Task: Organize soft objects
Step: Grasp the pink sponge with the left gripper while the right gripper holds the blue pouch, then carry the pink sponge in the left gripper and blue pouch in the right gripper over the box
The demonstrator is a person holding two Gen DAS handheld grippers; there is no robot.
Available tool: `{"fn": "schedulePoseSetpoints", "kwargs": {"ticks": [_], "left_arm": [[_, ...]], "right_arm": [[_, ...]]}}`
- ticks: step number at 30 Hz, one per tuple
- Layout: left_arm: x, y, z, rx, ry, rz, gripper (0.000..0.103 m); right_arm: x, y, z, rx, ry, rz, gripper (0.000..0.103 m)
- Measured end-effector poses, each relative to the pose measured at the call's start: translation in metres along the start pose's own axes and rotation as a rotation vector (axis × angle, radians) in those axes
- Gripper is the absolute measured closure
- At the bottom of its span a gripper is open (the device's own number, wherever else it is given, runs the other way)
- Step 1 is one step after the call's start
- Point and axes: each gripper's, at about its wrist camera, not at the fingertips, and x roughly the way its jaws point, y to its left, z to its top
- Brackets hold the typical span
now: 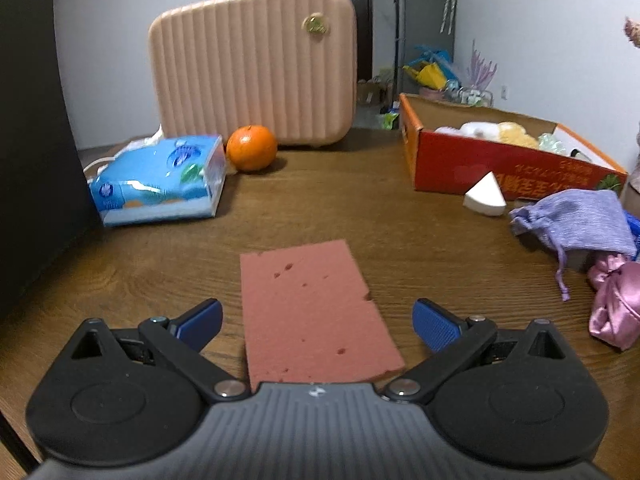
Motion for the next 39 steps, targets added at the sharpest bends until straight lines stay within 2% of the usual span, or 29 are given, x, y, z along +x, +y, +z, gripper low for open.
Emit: {"fn": "schedulePoseSetpoints", "kwargs": {"ticks": [5, 7, 9, 10, 15, 24, 30, 35, 39], "left_arm": [[0.007, 0.004, -0.002, -0.014, 0.024, 0.011, 0.0], [0.006, 0.002, -0.002, -0.006, 0.024, 0.015, 0.005], [0.008, 0.0, -0.004, -0.002, 0.036, 0.016, 0.019], [0.009, -0.001, -0.004, 0.001, 0.044, 0.016, 0.023], [0.013, 0.0, -0.005, -0.002, 0.073, 0.002, 0.027], [0.001, 0.001, -0.004, -0.017, 0.015, -0.017, 0.028], [-0.017, 0.002, 0.0, -0.03, -0.059, -0.019, 0.028], [-0.035, 0.004, 0.003, -0.072, -0.121, -0.051, 0.028], [-0.046, -0.002, 0.004, -0.063, -0.164, -0.059, 0.028]], "right_arm": [[-0.001, 0.0, 0.0, 0.003, -0.003, 0.0, 0.066], [-0.001, -0.001, 0.0, 0.006, -0.005, 0.001, 0.066], [-0.001, -0.001, 0.0, 0.007, -0.006, 0.001, 0.066], [-0.001, -0.001, 0.0, 0.008, -0.007, 0.002, 0.066], [-0.002, -0.001, 0.0, 0.007, -0.009, 0.002, 0.066], [-0.004, -0.001, 0.0, 0.005, -0.025, 0.001, 0.066], [-0.009, -0.001, 0.001, 0.008, -0.058, -0.007, 0.066], [-0.013, -0.001, 0.002, 0.012, -0.089, -0.009, 0.066], [-0.014, -0.001, 0.003, 0.018, -0.104, -0.014, 0.066]]}}
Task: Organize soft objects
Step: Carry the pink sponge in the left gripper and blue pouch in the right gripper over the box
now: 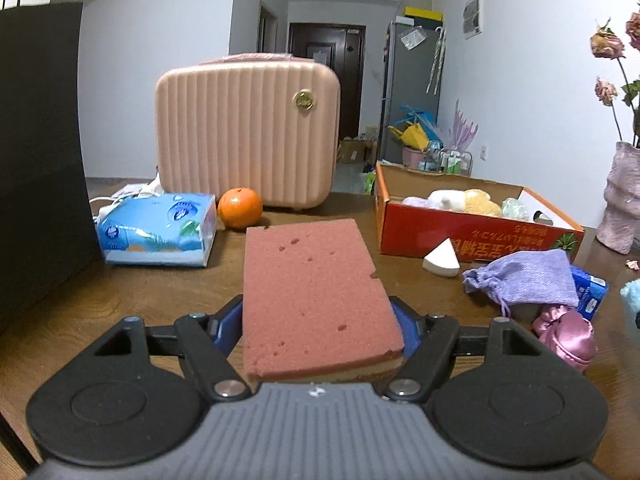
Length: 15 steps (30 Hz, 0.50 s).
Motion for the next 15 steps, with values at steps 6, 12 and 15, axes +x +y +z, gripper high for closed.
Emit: {"fn": "schedulePoseSetpoints", "kwargs": {"ticks": [6, 12, 15], "left_arm": [[-0.009, -0.009, 0.001, 0.01, -0.041, -0.006, 0.028], [-0.01, -0.018, 0.004, 0.015, -0.059, -0.009, 0.028], [-0.011, -0.024, 0.009, 0.014, -0.077, -0.011, 0.028]], "right_arm": [[-0.001, 0.004, 0.001, 0.011, -0.033, 0.008, 0.066], [0.002, 0.015, 0.006, 0.007, -0.08, 0.023, 0.066], [0.007, 0.019, 0.01, 0.012, -0.099, 0.02, 0.066]]}}
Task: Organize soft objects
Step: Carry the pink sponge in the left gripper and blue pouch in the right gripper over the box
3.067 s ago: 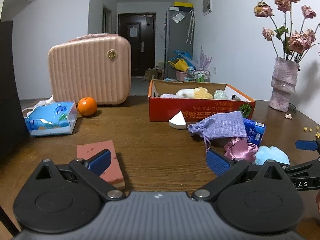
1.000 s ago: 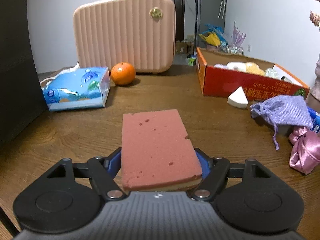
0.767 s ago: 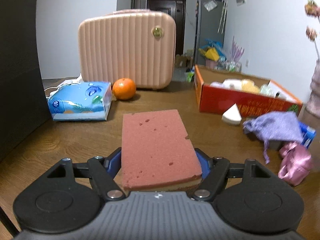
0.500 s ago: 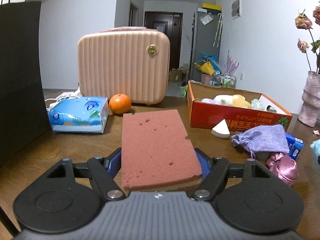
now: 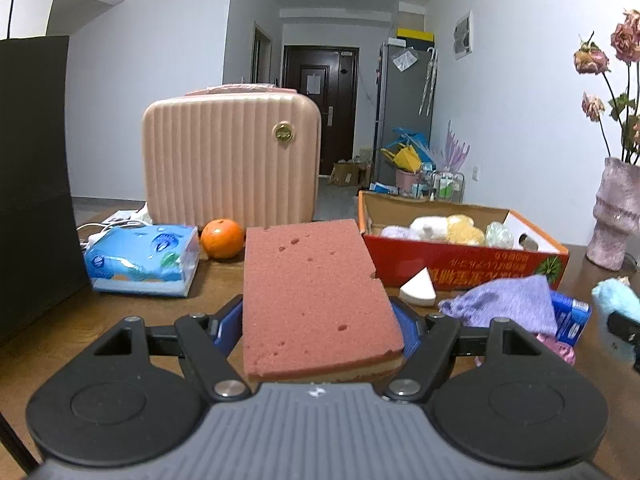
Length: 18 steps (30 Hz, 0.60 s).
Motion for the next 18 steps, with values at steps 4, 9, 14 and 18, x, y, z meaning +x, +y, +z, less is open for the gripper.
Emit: {"fn": "schedulePoseSetpoints", "kwargs": {"ticks": [4, 9, 14, 18], "left_arm": [[0.005, -0.009, 0.009, -0.012, -0.012, -0.011, 0.028], [0.016, -0.029, 0.018, -0.005, -0.029, -0.02, 0.028], [0.03, -0.046, 0.028, -0.007, -0.048, -0.028, 0.028], [0.044, -0.056, 0.04, -0.028, -0.063, -0.036, 0.028]], "right_arm": [[0.011, 0.003, 0.005, 0.009, -0.023, -0.006, 0.066], [0.027, 0.001, 0.014, 0.028, -0.049, -0.013, 0.066], [0.044, -0.005, 0.022, 0.055, -0.073, -0.024, 0.066], [0.054, -0.008, 0.028, 0.068, -0.084, -0.025, 0.066]]}}
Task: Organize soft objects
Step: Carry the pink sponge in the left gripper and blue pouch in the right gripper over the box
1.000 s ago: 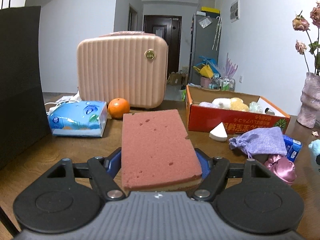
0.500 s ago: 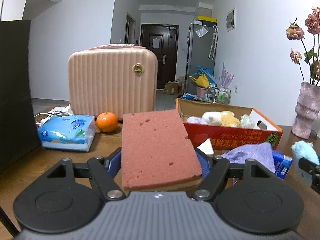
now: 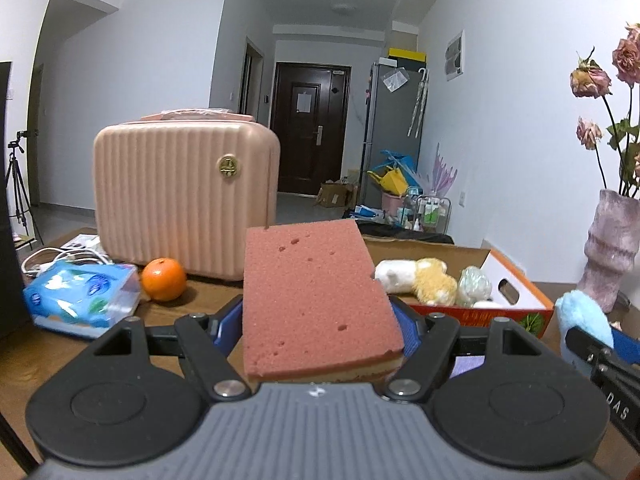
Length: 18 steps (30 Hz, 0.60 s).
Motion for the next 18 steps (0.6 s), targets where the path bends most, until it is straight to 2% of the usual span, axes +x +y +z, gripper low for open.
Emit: {"fn": "schedulePoseSetpoints", "kwargs": {"ticks": [18], "left_arm": [[0.068, -0.033, 0.023, 0.014, -0.027, -0.031, 0.028]], "right_arm": [[0.059, -0.009, 0.016, -0.003, -0.045, -0.002, 0.066]]}}
